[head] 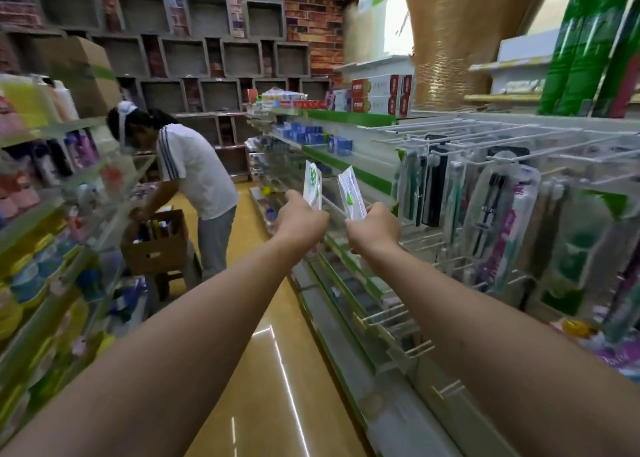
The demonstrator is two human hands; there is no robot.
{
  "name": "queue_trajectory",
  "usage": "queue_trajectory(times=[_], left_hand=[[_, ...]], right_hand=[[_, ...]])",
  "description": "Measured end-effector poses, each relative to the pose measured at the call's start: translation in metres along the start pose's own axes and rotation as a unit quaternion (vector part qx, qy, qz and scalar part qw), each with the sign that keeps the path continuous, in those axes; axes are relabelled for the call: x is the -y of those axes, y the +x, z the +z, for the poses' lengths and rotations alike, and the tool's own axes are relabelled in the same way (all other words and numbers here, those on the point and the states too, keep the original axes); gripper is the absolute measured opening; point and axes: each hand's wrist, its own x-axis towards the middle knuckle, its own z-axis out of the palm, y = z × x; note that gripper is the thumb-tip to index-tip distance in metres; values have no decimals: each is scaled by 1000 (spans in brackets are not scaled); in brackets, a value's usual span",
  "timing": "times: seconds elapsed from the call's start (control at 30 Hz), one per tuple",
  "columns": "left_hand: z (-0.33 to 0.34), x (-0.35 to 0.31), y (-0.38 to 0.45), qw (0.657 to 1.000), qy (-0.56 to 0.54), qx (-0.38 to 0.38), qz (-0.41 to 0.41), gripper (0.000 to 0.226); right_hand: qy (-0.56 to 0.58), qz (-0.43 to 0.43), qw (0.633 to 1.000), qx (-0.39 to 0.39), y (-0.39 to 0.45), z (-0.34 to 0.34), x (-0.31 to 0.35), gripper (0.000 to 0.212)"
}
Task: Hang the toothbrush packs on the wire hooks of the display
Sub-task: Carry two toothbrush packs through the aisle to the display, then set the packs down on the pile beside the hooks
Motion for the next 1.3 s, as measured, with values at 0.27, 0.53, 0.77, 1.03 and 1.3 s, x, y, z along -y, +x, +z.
queue_trajectory(times=[0.27, 0.53, 0.77, 1.03, 1.3], left_hand=[[20, 9, 90, 995, -8, 80, 58, 38], [47, 5, 128, 976, -39, 188, 101, 38], [76, -10, 111, 950, -97, 266, 131, 32], [89, -29, 44, 931, -103, 317, 151, 43], [80, -44, -30, 926, -70, 322, 183, 48]], right_hand=[[-21, 38, 994, -98, 48, 35, 1, 22], [-66, 101, 975, -189, 62, 36, -5, 26], [-88, 144, 952, -255, 41, 9, -18, 25], [-97, 160, 940, -286, -15, -40, -25, 29], [-79, 179, 933, -301, -83, -81, -32, 31]])
